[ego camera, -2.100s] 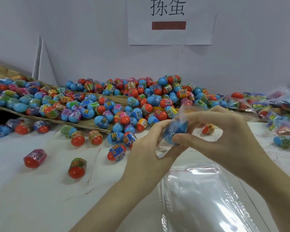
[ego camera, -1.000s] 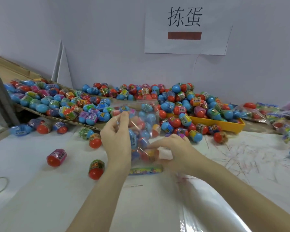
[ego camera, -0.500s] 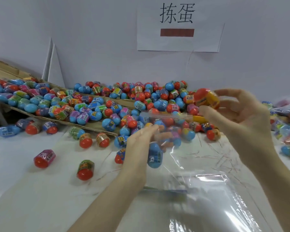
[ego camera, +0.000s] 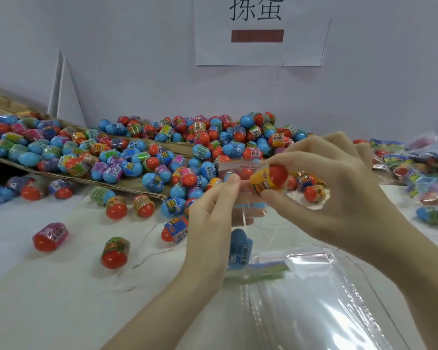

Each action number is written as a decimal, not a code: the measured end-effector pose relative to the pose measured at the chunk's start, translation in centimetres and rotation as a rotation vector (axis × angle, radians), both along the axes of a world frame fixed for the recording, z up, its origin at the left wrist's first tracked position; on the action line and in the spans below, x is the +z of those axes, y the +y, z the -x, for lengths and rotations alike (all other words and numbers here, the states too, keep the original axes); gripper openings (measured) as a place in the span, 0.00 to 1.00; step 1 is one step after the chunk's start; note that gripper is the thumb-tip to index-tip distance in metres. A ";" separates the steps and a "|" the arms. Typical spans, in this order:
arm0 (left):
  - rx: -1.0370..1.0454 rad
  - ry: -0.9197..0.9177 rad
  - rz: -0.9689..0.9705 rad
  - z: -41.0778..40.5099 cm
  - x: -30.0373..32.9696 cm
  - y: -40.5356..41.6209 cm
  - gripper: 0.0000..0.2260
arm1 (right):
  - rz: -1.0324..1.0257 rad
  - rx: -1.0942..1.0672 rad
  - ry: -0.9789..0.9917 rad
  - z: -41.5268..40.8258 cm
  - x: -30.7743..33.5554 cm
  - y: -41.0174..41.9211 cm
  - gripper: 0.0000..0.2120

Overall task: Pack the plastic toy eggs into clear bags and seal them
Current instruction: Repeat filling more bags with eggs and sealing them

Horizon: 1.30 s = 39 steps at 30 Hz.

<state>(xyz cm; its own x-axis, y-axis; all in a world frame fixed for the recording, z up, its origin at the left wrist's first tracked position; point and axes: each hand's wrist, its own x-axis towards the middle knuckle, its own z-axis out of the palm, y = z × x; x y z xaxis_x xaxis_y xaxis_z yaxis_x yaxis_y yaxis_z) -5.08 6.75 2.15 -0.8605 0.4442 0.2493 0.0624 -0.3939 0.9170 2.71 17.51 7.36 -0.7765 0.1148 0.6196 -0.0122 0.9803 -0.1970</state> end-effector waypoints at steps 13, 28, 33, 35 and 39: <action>-0.044 0.047 0.085 -0.2 0.0 -0.1 0.14 | 0.034 0.077 -0.170 -0.7 0.3 0.0 0.08; -0.113 -0.029 0.063 0.4 -0.5 0.1 0.13 | -0.070 0.130 -0.472 0.3 -1.7 0.3 0.08; -0.234 0.043 0.196 1.4 -0.8 0.0 0.16 | -0.081 0.091 -0.488 0.6 -1.9 1.0 0.06; -0.290 0.103 0.286 1.8 -0.9 -0.3 0.16 | -0.076 0.082 -0.473 0.6 -1.9 1.3 0.06; -0.396 0.155 0.462 1.8 -1.8 -0.4 0.23 | -0.019 0.108 -0.372 0.4 -1.5 1.9 0.09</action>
